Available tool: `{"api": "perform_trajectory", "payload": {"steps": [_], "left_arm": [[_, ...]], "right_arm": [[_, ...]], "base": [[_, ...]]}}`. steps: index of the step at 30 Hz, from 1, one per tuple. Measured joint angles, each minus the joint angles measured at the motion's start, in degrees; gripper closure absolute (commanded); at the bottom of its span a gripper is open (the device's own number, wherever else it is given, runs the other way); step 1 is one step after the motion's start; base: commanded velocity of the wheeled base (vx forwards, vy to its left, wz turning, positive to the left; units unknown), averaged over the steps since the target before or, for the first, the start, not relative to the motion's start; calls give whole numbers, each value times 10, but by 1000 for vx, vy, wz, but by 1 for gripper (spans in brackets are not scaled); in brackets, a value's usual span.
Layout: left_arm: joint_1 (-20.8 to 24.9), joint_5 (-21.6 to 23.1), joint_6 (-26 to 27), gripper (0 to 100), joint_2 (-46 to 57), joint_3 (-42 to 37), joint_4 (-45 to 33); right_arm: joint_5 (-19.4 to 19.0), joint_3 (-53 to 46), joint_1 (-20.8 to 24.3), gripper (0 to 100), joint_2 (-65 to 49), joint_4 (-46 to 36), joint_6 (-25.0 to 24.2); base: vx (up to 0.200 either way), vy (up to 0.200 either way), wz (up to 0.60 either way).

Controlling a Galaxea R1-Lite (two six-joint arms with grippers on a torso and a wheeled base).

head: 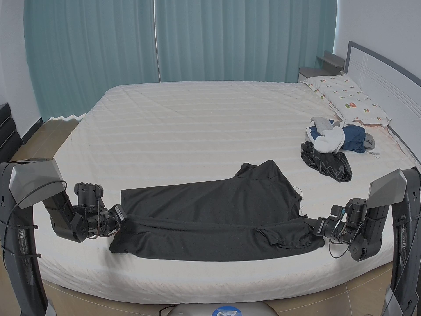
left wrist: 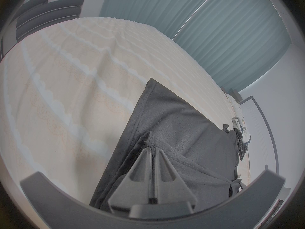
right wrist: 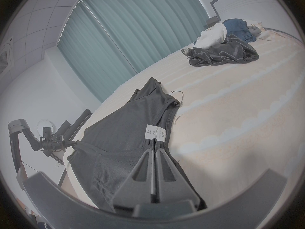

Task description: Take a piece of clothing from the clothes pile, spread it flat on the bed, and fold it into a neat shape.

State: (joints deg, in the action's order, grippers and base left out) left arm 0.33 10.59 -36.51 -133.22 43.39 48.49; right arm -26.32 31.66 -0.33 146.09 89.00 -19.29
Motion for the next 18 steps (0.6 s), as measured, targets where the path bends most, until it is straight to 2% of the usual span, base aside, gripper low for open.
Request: {"api": "perform_trajectory", "payload": {"steps": [18], "left_arm": [[-2,-10,2,100,66,-43,-3]], "right_arm": [[-4,-45,-3,100,-76,0,-47]], "base": [[0,0,0]]}}
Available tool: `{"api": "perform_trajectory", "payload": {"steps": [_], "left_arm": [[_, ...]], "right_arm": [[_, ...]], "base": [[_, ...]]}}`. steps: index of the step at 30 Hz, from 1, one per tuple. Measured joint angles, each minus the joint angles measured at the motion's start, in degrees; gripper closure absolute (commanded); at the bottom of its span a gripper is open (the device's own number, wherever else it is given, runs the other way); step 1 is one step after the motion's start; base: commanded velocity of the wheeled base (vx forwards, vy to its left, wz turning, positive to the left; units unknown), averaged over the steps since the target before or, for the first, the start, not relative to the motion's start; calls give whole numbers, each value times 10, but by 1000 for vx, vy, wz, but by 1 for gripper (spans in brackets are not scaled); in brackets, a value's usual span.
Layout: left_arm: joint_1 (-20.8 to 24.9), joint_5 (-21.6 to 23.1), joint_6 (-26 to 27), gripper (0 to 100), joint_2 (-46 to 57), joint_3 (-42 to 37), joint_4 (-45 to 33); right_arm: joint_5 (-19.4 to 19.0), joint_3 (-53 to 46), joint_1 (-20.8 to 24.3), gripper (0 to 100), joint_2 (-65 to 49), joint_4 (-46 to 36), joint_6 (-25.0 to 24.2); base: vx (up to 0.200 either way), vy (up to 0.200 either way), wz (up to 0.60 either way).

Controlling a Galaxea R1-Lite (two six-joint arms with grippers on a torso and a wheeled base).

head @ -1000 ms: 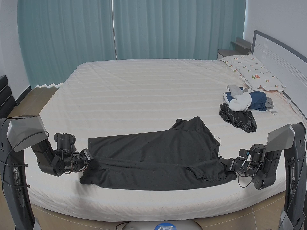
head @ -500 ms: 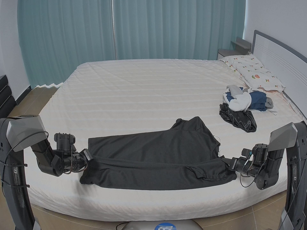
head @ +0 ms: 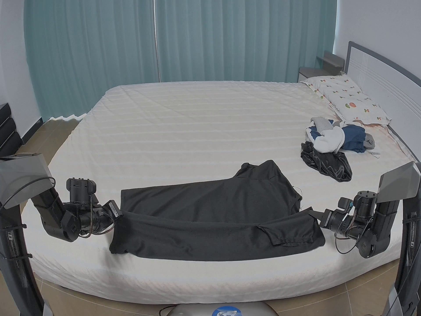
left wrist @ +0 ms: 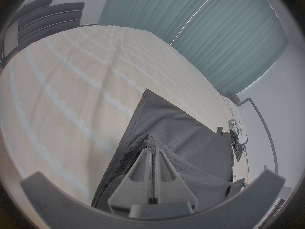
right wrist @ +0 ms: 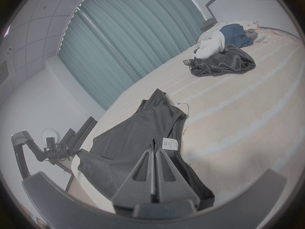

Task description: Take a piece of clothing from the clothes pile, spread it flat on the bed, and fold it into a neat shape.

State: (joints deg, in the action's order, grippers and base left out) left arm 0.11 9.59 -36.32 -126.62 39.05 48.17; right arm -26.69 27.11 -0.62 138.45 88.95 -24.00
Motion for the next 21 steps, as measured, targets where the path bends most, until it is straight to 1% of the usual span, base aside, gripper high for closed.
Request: {"api": "perform_trajectory", "payload": {"steps": [5,11,21], "left_arm": [[-7,0,0,100,17,-20,2],[-12,0,-1,100,44,-68,5],[-12,0,-2,100,131,-148,2]], "right_arm": [[-1,-19,-2,100,-25,0,-4],[-1,-51,-1,100,-64,0,-4],[-3,-110,-4,100,-117,0,-4]], "base": [[0,0,0],[0,0,0],[0,0,0]]}}
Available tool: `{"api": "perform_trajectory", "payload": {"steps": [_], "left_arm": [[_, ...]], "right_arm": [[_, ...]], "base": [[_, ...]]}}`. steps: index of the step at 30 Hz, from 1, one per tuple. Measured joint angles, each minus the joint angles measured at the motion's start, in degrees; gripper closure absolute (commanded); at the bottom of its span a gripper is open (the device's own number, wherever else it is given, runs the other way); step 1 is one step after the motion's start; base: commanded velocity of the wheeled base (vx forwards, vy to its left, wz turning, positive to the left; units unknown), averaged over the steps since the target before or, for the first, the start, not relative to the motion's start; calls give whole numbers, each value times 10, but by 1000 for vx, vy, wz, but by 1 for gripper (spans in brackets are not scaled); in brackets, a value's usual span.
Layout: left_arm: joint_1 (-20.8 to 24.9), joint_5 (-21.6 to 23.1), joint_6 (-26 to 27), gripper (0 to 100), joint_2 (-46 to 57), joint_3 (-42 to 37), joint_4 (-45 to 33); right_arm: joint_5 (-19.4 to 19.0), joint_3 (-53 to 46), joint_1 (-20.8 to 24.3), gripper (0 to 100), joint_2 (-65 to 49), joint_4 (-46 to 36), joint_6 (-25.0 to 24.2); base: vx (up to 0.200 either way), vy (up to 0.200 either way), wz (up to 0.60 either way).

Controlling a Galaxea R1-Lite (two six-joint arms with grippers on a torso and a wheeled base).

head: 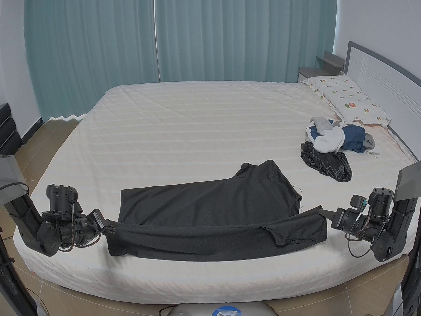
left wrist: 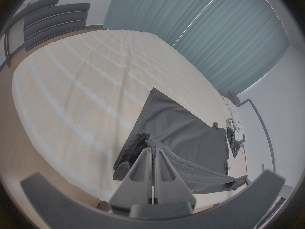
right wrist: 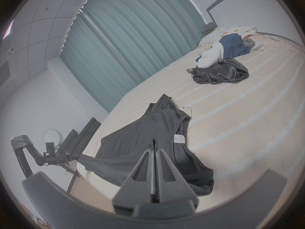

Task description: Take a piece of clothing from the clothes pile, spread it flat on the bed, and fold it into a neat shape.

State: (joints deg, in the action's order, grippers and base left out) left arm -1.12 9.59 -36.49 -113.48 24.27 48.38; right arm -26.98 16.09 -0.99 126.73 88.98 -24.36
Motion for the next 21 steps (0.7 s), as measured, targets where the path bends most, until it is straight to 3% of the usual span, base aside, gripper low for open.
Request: {"api": "perform_trajectory", "payload": {"steps": [12,21], "left_arm": [[5,4,5,100,63,-84,2],[6,6,5,100,67,-81,2]], "right_arm": [[0,-57,-1,100,-46,0,2],[0,-57,-1,100,-48,0,3]], "base": [[0,0,0],[0,0,0]]}}
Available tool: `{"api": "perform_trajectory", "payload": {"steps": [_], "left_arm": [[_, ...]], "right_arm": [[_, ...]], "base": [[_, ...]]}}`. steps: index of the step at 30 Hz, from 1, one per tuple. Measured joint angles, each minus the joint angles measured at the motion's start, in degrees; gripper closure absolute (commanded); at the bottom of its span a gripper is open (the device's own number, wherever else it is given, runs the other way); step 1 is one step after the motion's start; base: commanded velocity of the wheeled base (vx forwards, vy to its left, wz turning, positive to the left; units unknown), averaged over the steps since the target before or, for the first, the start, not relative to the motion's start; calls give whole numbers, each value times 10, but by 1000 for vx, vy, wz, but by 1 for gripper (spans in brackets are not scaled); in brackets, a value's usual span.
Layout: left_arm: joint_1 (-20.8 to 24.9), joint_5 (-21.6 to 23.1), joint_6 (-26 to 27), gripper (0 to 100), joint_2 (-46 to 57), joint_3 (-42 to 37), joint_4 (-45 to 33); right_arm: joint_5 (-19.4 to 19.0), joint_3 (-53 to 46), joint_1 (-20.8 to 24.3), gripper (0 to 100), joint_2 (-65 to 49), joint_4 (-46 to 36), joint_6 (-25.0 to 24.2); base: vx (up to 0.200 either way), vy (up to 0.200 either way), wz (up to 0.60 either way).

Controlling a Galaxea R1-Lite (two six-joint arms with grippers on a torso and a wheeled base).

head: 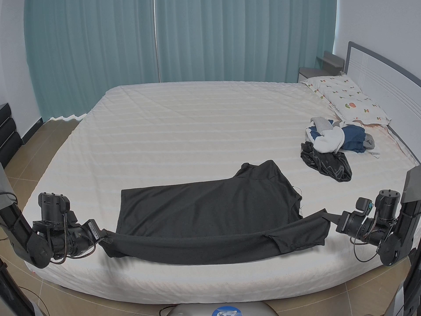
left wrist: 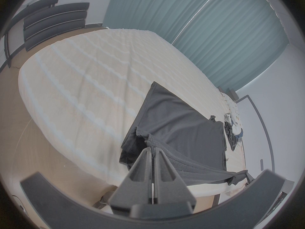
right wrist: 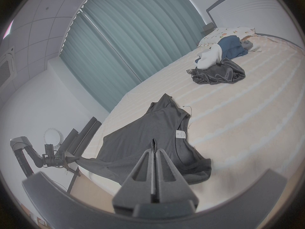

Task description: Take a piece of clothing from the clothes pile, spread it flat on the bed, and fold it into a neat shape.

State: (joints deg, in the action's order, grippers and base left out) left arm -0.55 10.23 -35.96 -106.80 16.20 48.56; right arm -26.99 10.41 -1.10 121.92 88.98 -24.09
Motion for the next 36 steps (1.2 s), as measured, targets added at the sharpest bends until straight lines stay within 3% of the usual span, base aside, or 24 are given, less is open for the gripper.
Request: {"api": "perform_trajectory", "payload": {"steps": [21,31,36], "left_arm": [[0,-6,-1,100,-154,148,3],[1,-30,0,100,-223,206,3],[3,-37,-1,100,-239,214,3]], "right_arm": [[9,185,8,100,153,-3,1],[14,248,19,100,203,-40,0],[34,283,27,100,217,-68,0]], "base": [[0,0,0],[0,0,0],[0,0,0]]}}
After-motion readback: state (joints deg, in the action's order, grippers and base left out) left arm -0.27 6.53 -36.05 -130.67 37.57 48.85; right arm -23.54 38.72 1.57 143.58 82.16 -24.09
